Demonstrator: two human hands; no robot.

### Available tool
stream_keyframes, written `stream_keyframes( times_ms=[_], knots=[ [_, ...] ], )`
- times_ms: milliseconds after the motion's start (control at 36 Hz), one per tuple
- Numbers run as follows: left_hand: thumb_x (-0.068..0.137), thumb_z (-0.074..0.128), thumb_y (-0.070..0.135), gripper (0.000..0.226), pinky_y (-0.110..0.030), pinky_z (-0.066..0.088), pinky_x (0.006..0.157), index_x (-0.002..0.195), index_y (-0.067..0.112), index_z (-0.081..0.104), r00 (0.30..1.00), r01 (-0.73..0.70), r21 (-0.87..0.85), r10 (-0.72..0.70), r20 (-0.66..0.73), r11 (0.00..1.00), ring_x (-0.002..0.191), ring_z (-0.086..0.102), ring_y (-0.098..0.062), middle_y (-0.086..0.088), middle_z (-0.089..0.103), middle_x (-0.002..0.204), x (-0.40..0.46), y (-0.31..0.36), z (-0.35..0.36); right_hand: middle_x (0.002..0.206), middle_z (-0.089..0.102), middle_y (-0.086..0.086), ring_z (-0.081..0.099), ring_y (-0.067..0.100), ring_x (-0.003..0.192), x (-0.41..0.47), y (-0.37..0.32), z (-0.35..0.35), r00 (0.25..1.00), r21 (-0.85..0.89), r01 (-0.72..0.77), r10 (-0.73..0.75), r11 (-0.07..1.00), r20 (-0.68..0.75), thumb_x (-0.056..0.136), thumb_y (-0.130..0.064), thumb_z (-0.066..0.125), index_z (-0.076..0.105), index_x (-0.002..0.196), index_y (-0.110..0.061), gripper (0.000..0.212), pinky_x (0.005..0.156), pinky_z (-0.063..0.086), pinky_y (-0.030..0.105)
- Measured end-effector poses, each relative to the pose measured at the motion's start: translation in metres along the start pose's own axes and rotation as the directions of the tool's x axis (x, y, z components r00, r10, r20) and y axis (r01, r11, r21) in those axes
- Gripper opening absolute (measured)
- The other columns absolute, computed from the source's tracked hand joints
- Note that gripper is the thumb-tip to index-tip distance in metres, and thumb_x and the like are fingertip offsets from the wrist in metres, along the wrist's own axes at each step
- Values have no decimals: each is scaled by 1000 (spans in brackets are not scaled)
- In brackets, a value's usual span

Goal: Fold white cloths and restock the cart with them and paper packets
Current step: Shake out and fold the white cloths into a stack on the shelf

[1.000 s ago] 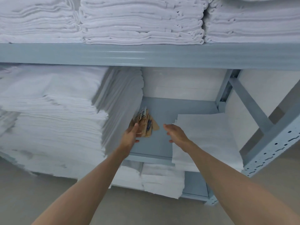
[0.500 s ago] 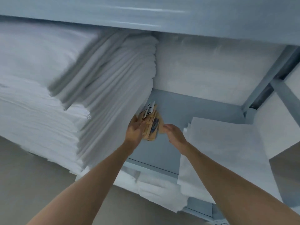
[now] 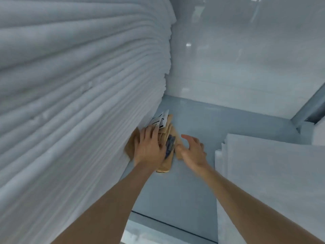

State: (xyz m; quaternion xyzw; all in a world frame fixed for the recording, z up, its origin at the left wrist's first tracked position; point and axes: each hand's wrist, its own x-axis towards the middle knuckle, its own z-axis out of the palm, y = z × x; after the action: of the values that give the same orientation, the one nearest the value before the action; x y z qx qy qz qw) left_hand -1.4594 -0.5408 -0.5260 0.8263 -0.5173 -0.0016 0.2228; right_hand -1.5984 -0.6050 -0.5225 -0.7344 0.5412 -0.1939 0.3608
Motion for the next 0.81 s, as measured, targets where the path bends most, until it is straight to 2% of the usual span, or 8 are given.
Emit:
stream_keyframes(
  times_ms=[83, 167, 333, 417, 472, 556, 639, 806],
  knots=[
    [96, 51, 45, 73, -45, 32, 114, 156, 25, 15, 999, 25, -132, -22, 25, 991, 146, 19, -25, -1, 25, 159, 13, -1, 13, 154, 33, 1, 24, 25, 142, 19, 6, 7, 1000, -15, 16, -16, 1000, -4, 95, -41, 51, 35, 150, -31, 59, 113, 18, 45],
    [93, 54, 52, 81, -46, 31, 114, 156, 29, 9, 994, 88, -178, -74, 80, 980, 145, 19, -28, -1, 22, 160, 26, 0, 24, 154, 34, 3, 25, 25, 142, 34, 9, 14, 999, 11, 40, -40, 999, -31, 95, -41, 51, 31, 152, -31, 62, 114, 17, 45],
    [89, 52, 57, 69, -48, 30, 107, 149, 33, 28, 992, 53, -95, -41, 121, 994, 139, 27, -31, 0, 30, 157, 34, 10, 37, 145, 50, 1, 33, 20, 137, 47, 22, 26, 989, 105, 89, -75, 990, -130, 96, -37, 54, 40, 149, -26, 55, 114, 26, 37],
    [88, 50, 56, 67, -47, 34, 103, 147, 33, 31, 990, -24, -117, 40, 136, 993, 135, 30, -30, 2, 34, 153, 26, 21, 40, 113, 65, -13, 46, 18, 115, 42, 27, 25, 975, 188, 118, -78, 975, -206, 89, -37, 47, 56, 120, -49, 35, 87, 35, 14],
    [88, 49, 57, 65, -47, 35, 102, 146, 33, 32, 989, -55, -133, 72, 126, 990, 132, 32, -30, 2, 35, 151, 18, 31, 43, 95, 62, -27, 48, 14, 104, 39, 28, 22, 964, 234, 119, -56, 965, -262, 83, -38, 41, 53, 97, -62, 31, 76, 34, 12],
    [87, 51, 58, 65, -47, 34, 101, 145, 34, 34, 990, -70, -150, 88, 113, 986, 129, 33, -30, 3, 37, 148, 8, 39, 46, 92, 58, -30, 53, 17, 108, 31, 31, 15, 950, 272, 97, -7, 957, -313, 85, -40, 41, 58, 120, -43, 39, 83, 40, 26],
    [84, 51, 63, 66, -45, 32, 100, 142, 37, 36, 987, -97, -193, 120, 108, 976, 125, 33, -27, 7, 38, 144, -3, 42, 46, 97, 65, -15, 58, 22, 109, 22, 37, 3, 939, 240, 61, 26, 969, -344, 95, -38, 44, 53, 137, -22, 46, 95, 47, 41],
    [83, 42, 69, 58, -39, 36, 93, 131, 36, 43, 986, -109, -313, 142, 84, 943, 113, 39, -19, 10, 44, 131, -27, 48, 35, 106, 69, -4, 64, 12, 94, 9, 45, -15, 927, 203, 15, 62, 979, -369, 99, -39, 46, 59, 130, -22, 38, 85, 50, 31]
  ],
)
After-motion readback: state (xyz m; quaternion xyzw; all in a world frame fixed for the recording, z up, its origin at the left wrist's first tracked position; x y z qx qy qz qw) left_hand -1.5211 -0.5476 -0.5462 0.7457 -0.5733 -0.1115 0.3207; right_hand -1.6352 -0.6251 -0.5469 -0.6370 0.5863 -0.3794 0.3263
